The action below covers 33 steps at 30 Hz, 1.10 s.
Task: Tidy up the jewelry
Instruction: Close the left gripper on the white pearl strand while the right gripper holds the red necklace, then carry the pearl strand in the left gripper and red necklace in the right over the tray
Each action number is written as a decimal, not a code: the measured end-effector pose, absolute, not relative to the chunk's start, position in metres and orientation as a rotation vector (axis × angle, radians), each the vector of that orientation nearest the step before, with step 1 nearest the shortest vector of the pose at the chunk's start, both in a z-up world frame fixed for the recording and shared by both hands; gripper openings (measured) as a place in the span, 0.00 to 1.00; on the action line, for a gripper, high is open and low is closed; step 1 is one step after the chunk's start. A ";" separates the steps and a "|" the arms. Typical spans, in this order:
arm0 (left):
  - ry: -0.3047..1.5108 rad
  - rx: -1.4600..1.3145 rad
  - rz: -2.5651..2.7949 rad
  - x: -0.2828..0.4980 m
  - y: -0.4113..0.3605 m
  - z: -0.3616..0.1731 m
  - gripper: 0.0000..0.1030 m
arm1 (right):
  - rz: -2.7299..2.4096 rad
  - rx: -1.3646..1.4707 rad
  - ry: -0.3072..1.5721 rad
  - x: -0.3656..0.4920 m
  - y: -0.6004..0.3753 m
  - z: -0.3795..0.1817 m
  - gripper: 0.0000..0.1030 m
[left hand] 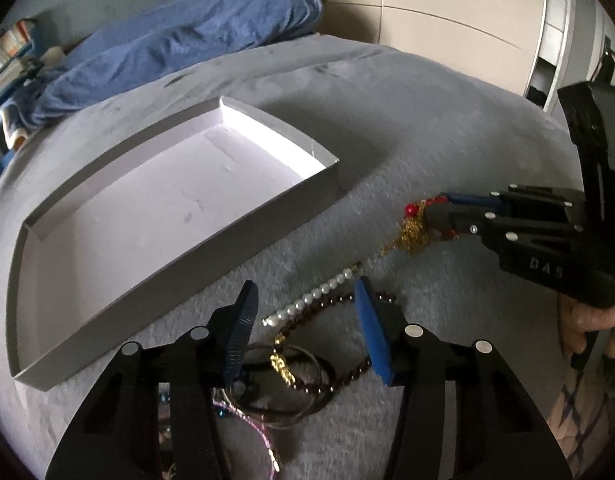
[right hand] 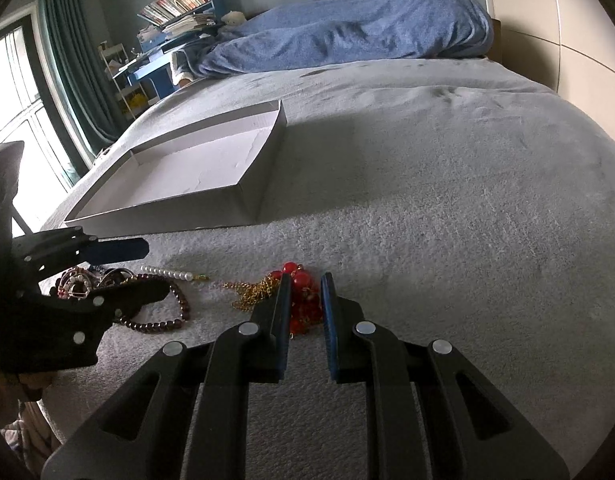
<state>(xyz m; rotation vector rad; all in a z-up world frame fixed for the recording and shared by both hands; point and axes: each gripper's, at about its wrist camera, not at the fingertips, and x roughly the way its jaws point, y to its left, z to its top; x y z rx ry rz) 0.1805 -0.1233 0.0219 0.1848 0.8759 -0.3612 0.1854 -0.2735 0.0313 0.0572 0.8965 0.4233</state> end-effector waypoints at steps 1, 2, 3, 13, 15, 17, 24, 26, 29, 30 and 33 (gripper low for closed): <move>0.881 0.187 -0.364 0.183 -0.125 0.021 0.48 | 0.424 0.057 0.897 0.185 -0.274 0.031 0.14; 0.886 0.190 -0.368 0.185 -0.126 0.020 0.48 | 0.424 0.057 0.898 0.185 -0.274 0.031 0.14; 0.897 0.195 -0.375 0.187 -0.128 0.019 0.47 | 0.424 0.057 0.898 0.185 -0.274 0.031 0.14; 0.939 0.171 -0.369 0.205 -0.129 0.011 0.19 | 0.424 0.057 0.897 0.185 -0.273 0.032 0.14; 0.926 0.169 -0.372 0.203 -0.127 0.012 0.06 | 0.424 0.057 0.897 0.185 -0.273 0.032 0.14; 0.905 0.167 -0.371 0.200 -0.123 0.015 0.06 | 0.426 0.059 0.894 0.185 -0.274 0.032 0.14; 0.823 0.158 -0.395 0.178 -0.115 0.038 0.06 | 0.465 0.103 0.846 0.179 -0.280 0.038 0.13; 0.802 0.144 -0.395 0.172 -0.110 0.046 0.06 | 0.474 0.118 0.833 0.178 -0.283 0.042 0.13; 0.774 0.129 -0.390 0.167 -0.101 0.058 0.06 | 0.494 0.126 0.818 0.176 -0.281 0.049 0.13; 0.765 0.126 -0.387 0.165 -0.098 0.062 0.06 | 0.502 0.129 0.815 0.177 -0.280 0.052 0.13; 0.744 0.110 -0.380 0.164 -0.088 0.072 0.06 | 0.526 0.139 0.796 0.179 -0.276 0.064 0.13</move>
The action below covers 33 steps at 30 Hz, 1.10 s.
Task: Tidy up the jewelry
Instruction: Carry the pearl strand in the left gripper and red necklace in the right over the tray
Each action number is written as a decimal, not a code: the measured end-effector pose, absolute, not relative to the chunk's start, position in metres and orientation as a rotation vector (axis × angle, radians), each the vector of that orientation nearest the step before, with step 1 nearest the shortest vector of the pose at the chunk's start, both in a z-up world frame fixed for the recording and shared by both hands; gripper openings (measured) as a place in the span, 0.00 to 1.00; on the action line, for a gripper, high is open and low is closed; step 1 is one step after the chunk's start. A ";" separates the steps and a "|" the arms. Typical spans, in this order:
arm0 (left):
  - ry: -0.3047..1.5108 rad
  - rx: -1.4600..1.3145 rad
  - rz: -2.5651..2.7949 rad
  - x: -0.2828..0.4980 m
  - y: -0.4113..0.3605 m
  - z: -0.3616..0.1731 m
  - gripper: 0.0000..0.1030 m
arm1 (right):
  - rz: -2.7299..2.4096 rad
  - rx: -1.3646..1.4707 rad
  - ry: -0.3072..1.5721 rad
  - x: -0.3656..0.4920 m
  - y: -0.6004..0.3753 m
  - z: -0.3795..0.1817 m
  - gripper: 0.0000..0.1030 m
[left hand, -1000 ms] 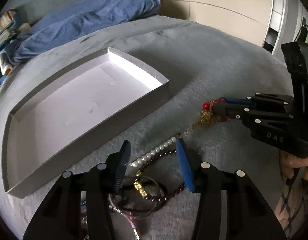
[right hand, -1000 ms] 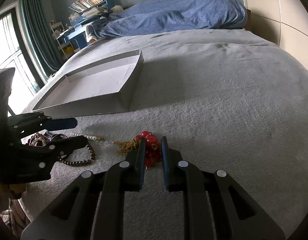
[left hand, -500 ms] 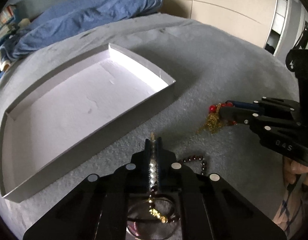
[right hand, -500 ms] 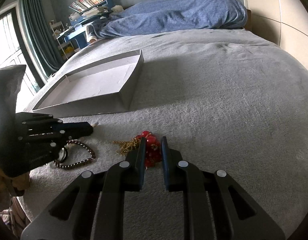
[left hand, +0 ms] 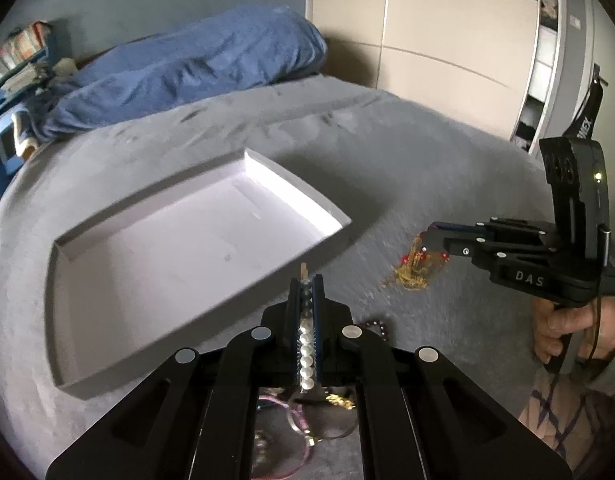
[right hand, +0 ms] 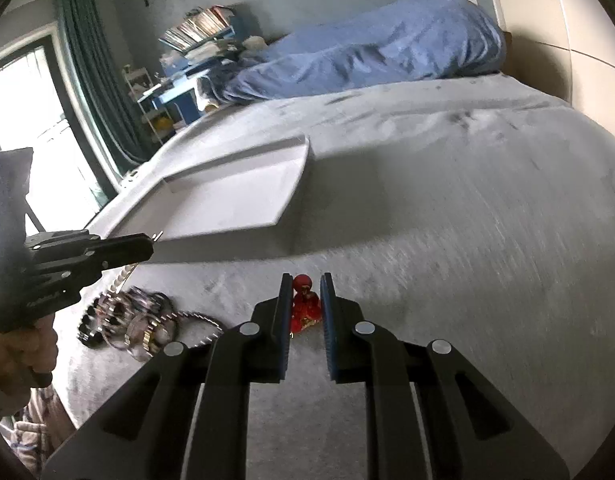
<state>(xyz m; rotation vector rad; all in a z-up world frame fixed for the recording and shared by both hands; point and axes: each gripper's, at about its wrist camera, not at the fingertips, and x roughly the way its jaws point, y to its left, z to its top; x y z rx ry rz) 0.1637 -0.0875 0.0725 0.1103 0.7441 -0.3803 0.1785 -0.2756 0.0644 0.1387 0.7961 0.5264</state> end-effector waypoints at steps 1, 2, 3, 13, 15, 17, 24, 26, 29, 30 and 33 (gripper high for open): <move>0.737 0.102 -0.377 0.164 -0.083 0.076 0.06 | 0.534 0.140 0.789 0.179 -0.274 0.069 0.13; 0.731 0.094 -0.371 0.164 -0.079 0.079 0.06 | 0.540 0.140 0.782 0.179 -0.271 0.073 0.13; 0.724 0.087 -0.367 0.163 -0.075 0.082 0.06 | 0.547 0.138 0.773 0.180 -0.268 0.079 0.13; 0.699 0.050 -0.291 0.180 -0.036 0.096 0.06 | 0.620 0.108 0.688 0.201 -0.225 0.132 0.13; 0.703 0.041 -0.277 0.184 -0.028 0.096 0.06 | 0.639 0.095 0.670 0.207 -0.213 0.143 0.13; 0.709 0.027 -0.259 0.190 -0.018 0.094 0.06 | 0.656 0.085 0.654 0.214 -0.202 0.153 0.13; 0.729 -0.035 -0.213 0.217 0.005 0.091 0.06 | 0.692 0.061 0.650 0.241 -0.169 0.167 0.13; 0.737 -0.043 -0.205 0.225 0.007 0.089 0.06 | 0.696 0.049 0.666 0.249 -0.160 0.165 0.13; 0.759 -0.052 -0.198 0.234 0.009 0.082 0.06 | 0.694 0.020 0.708 0.258 -0.146 0.152 0.13; 0.770 -0.056 -0.197 0.237 0.009 0.078 0.06 | 0.692 0.010 0.727 0.261 -0.142 0.146 0.13; 0.811 -0.061 -0.193 0.245 0.009 0.064 0.06 | 0.678 -0.018 0.794 0.267 -0.133 0.123 0.13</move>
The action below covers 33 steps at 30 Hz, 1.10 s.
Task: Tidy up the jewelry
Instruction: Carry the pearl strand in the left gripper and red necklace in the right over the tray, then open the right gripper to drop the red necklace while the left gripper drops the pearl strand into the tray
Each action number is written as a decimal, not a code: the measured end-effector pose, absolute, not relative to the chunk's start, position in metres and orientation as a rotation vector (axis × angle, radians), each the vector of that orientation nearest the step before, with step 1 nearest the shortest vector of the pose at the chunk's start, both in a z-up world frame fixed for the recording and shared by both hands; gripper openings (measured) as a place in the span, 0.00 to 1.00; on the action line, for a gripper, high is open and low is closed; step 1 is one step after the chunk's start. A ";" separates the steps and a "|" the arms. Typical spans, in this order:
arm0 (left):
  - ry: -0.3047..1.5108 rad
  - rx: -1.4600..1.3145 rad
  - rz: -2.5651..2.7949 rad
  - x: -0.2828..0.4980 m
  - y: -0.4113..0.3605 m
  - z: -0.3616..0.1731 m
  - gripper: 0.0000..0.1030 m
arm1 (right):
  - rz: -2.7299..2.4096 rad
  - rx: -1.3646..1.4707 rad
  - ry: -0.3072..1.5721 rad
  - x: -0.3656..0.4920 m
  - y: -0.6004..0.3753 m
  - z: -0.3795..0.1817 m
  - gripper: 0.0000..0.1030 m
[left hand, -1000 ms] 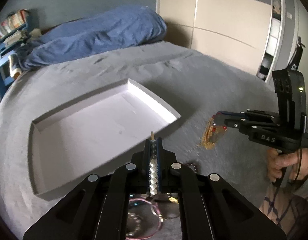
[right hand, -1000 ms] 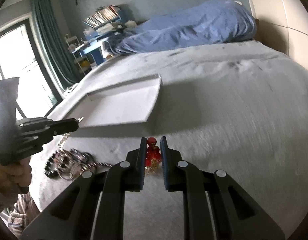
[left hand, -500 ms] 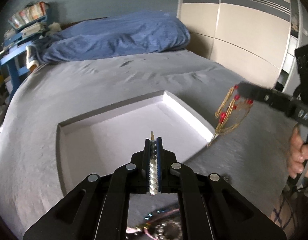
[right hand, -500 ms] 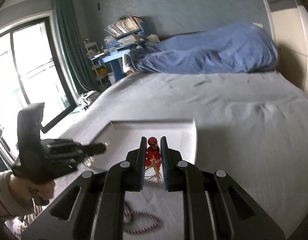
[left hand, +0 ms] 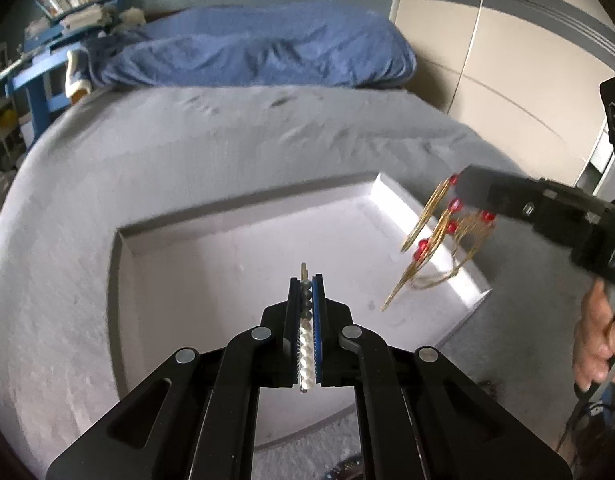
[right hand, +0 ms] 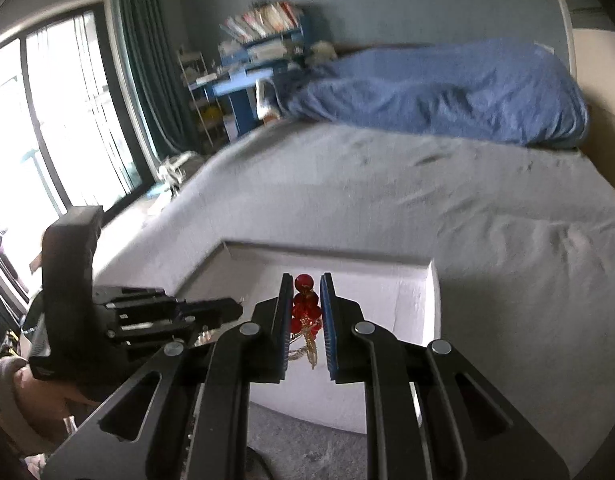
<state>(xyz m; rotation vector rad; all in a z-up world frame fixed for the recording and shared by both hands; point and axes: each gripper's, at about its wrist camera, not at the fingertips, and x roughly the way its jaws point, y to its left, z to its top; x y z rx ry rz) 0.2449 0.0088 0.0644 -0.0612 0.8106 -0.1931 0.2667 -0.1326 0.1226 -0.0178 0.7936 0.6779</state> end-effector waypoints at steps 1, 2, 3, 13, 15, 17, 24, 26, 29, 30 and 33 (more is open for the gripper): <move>0.826 -0.061 -0.193 0.247 0.009 0.060 0.06 | 0.672 -0.026 0.813 0.267 -0.131 0.115 0.13; 0.844 -0.058 -0.191 0.249 0.007 0.054 0.06 | 0.667 -0.034 0.839 0.268 -0.130 0.105 0.13; 0.858 -0.054 -0.187 0.250 0.007 0.049 0.06 | 0.663 -0.043 0.857 0.267 -0.129 0.098 0.13; 0.920 -0.037 -0.154 0.250 0.004 0.033 0.06 | 0.641 -0.102 0.940 0.262 -0.127 0.066 0.13; 0.923 -0.038 -0.153 0.250 0.004 0.033 0.13 | 0.639 -0.101 0.949 0.263 -0.129 0.064 0.13; 0.916 -0.042 -0.158 0.246 0.002 0.035 0.21 | 0.640 -0.102 0.954 0.262 -0.129 0.063 0.14; 0.870 -0.062 -0.169 0.228 0.000 0.041 0.58 | 0.660 -0.082 0.905 0.246 -0.139 0.071 0.39; 0.848 -0.063 -0.170 0.221 -0.002 0.045 0.66 | 0.663 -0.066 0.874 0.236 -0.146 0.077 0.47; 0.810 -0.066 -0.177 0.208 -0.005 0.051 0.72 | 0.658 -0.038 0.834 0.220 -0.161 0.084 0.52; 0.803 -0.067 -0.177 0.205 -0.005 0.052 0.74 | 0.655 -0.026 0.824 0.217 -0.165 0.086 0.53; 0.778 -0.067 -0.184 0.190 -0.009 0.055 0.76 | 0.635 0.006 0.802 0.204 -0.183 0.088 0.55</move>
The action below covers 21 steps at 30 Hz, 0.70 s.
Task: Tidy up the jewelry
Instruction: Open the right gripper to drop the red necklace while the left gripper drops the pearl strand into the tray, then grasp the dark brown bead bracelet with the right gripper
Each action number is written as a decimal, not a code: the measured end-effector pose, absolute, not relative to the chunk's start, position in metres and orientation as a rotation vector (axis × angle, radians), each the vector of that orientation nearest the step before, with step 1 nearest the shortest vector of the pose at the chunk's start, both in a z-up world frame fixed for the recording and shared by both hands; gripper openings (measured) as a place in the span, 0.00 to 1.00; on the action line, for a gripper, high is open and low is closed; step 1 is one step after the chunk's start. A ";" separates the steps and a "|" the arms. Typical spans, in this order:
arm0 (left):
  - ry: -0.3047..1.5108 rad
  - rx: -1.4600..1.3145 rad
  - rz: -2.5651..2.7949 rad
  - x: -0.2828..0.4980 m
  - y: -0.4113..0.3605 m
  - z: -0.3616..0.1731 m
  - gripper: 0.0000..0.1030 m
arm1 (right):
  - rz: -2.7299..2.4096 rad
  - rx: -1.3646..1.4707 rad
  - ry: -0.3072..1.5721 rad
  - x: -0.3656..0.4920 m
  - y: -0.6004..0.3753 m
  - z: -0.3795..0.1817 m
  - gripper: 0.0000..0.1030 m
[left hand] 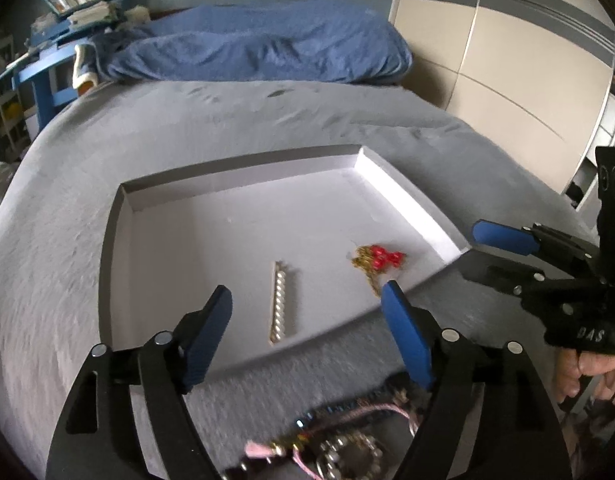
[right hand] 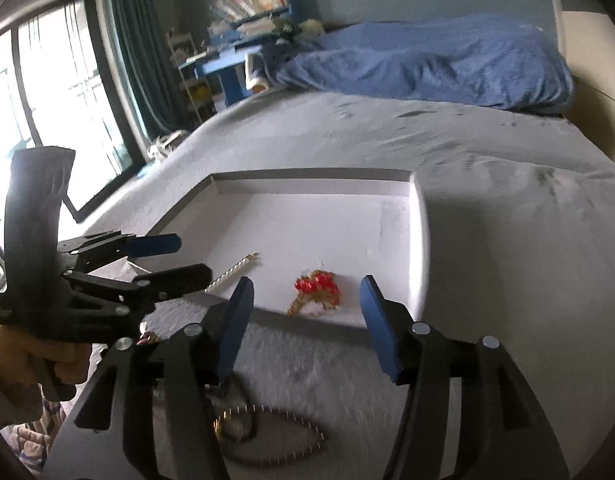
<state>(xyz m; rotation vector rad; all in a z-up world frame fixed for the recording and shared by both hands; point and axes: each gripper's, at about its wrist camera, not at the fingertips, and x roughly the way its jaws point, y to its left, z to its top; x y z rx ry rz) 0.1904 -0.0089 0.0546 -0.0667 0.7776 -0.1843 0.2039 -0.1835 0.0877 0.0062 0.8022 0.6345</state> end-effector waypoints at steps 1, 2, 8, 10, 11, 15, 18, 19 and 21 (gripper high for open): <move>0.768 -0.061 -0.185 0.184 -0.011 0.055 0.77 | 0.627 0.014 0.799 0.199 -0.190 0.087 0.56; 0.761 -0.058 -0.187 0.179 -0.013 0.055 0.78 | 0.621 0.017 0.799 0.197 -0.194 0.087 0.57; 0.701 -0.038 -0.196 0.142 -0.021 0.050 0.83 | 0.586 0.042 0.827 0.175 -0.221 0.075 0.59; 0.663 -0.022 -0.200 0.127 -0.023 0.048 0.84 | 0.579 0.046 0.846 0.168 -0.228 0.068 0.59; 0.651 -0.015 -0.199 0.122 -0.024 0.047 0.84 | 0.577 0.044 0.850 0.166 -0.231 0.066 0.59; 0.626 -0.005 -0.197 0.107 -0.024 0.039 0.85 | 0.568 0.049 0.878 0.153 -0.240 0.053 0.59; 0.615 -0.012 -0.199 0.101 -0.021 0.034 0.85 | 0.573 0.050 0.895 0.148 -0.241 0.047 0.59; 0.608 -0.015 -0.199 0.099 -0.021 0.033 0.85 | 0.580 0.045 0.898 0.147 -0.238 0.046 0.59; 0.601 -0.017 -0.198 0.097 -0.021 0.032 0.85 | 0.595 0.023 0.903 0.145 -0.232 0.046 0.59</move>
